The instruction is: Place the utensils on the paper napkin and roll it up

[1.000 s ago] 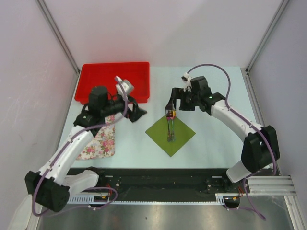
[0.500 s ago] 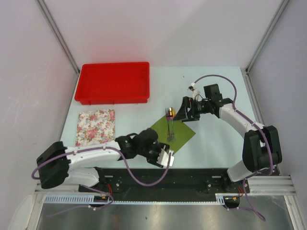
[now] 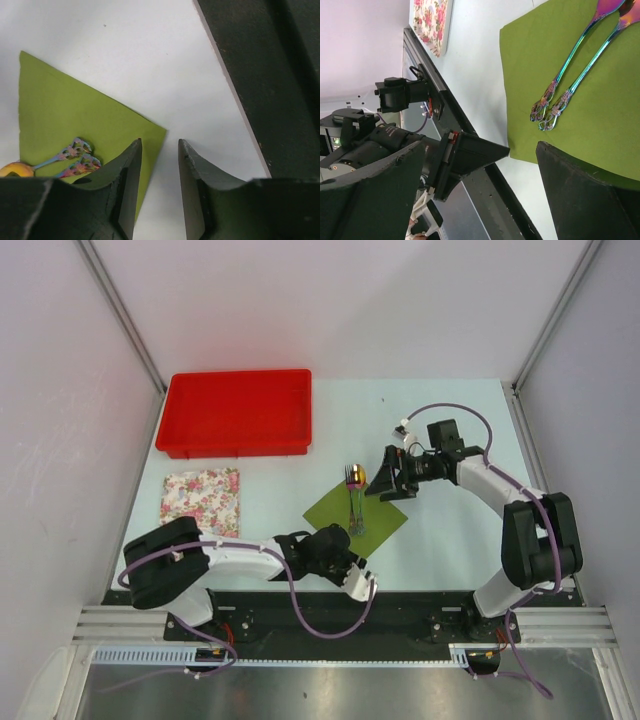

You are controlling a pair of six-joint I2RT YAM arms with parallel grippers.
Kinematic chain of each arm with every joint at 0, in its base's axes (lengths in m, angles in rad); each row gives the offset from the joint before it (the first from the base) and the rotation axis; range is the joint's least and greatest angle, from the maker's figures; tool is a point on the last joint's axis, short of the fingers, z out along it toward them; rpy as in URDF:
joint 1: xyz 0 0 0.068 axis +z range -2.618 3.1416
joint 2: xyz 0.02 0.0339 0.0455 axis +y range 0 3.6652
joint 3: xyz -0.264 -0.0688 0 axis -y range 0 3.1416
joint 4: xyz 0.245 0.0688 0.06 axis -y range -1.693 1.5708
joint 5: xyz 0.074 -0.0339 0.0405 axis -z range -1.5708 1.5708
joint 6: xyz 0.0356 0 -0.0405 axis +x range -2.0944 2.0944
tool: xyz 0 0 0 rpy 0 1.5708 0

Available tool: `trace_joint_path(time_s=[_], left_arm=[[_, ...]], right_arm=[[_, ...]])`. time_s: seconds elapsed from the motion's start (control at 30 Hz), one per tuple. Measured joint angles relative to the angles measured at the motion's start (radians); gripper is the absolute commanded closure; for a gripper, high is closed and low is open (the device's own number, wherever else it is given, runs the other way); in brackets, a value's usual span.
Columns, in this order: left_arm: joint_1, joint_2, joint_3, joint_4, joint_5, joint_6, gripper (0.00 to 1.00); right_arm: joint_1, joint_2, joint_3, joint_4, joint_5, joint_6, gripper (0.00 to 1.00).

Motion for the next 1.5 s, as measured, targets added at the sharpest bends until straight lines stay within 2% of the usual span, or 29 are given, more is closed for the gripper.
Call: trace_joint_path(time_s=[0.17, 0.37, 0.53, 0.6, 0.8, 1.0, 1.2, 1.5], left_arm=[[-0.006, 0.036, -0.001, 0.070, -0.015, 0.027, 0.64], [-0.009, 0.062, -0.003, 0.117, -0.021, 0.041, 0.81], [-0.010, 0.062, -0.009, 0.118, -0.016, 0.041, 0.89], [-0.011, 0.062, -0.009, 0.113, -0.013, 0.038, 1.00], [-0.026, 0.057, -0.003, 0.085, -0.009, 0.009, 1.00], [-0.029, 0.048, 0.055, -0.014, 0.030, -0.085, 1.00], [0.045, 0.048, 0.180, -0.101, 0.122, -0.182, 1.00], [0.145, 0.049, 0.235, -0.156, 0.202, -0.246, 1.00]], right_arm=[[-0.003, 0.015, 0.000, 0.000, -0.003, 0.000, 0.03], [-0.004, 0.016, 0.000, 0.002, -0.004, 0.005, 0.03], [-0.006, 0.020, 0.000, 0.002, -0.004, 0.010, 0.03], [-0.006, 0.023, -0.002, 0.003, -0.003, 0.011, 0.03], [-0.006, 0.026, -0.010, 0.005, -0.004, 0.011, 0.03], [-0.006, 0.026, -0.016, 0.006, -0.003, 0.011, 0.03], [-0.006, 0.026, -0.026, 0.008, -0.002, 0.012, 0.05], [-0.008, 0.026, -0.029, 0.010, 0.006, 0.013, 0.09]])
